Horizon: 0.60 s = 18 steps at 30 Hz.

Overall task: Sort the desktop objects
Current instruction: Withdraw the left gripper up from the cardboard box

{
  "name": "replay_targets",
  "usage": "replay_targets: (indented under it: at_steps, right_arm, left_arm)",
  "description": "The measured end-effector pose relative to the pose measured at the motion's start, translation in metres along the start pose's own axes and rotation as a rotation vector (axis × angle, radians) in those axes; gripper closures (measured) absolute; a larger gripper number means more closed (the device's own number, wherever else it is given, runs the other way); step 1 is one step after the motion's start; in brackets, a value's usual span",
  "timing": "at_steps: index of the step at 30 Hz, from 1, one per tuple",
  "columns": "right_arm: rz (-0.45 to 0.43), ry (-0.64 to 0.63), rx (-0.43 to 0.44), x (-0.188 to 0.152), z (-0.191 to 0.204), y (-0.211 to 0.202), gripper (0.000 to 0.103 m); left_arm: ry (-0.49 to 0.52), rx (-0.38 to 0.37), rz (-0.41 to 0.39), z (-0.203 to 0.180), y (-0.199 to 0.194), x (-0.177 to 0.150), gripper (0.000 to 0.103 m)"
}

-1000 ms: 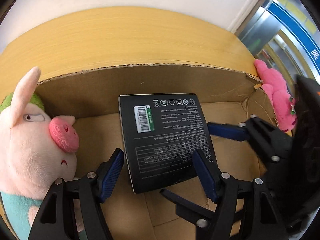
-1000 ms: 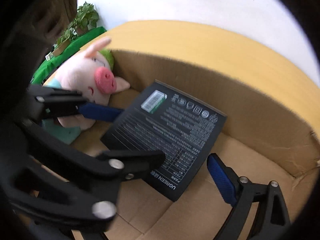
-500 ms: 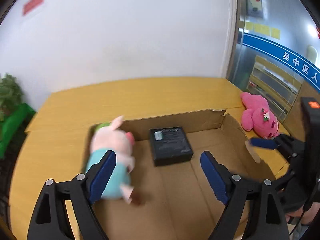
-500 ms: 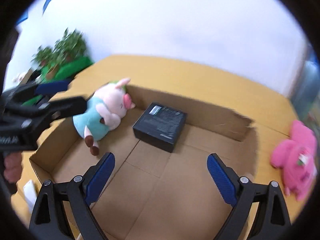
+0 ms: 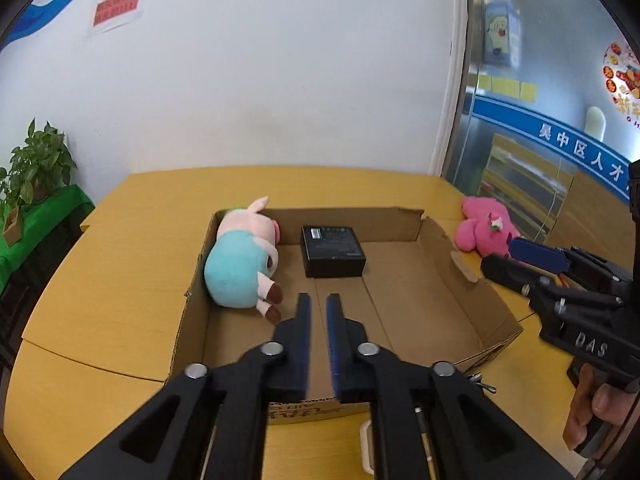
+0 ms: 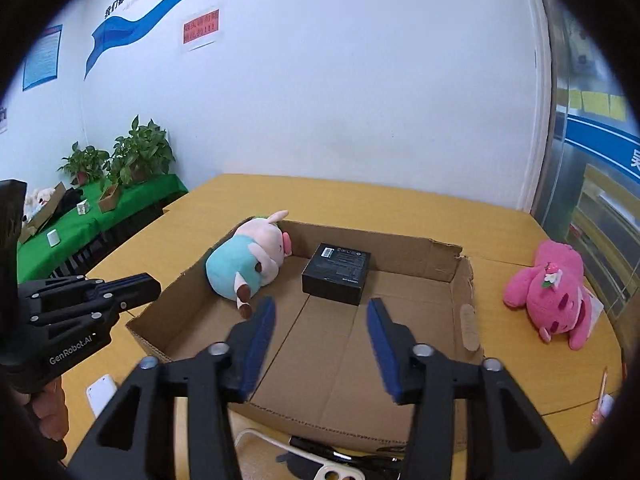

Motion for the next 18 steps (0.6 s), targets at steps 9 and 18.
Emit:
replay_targets:
  at_steps: [9, 18]
  right_arm:
    - [0.053, -0.006, -0.029, -0.026, 0.019, -0.006, 0.017]
    - [0.08, 0.058, -0.023, -0.043, 0.018, -0.007, 0.017]
  left_arm:
    - [-0.071, 0.032, -0.092, 0.002, -0.034, -0.008, 0.016]
    - [-0.021, 0.064, -0.094, -0.009, -0.045, -0.025, 0.016]
Point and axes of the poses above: each gripper's, at about its wrist camera, not at the fingertips, and y roughly the way its jaws point, z to its left, x to its top, the point moved 7 cm from there along y, roughly the way its jaws point, and after that the axes turned 4 degrees about y, right-handed, at the moved point
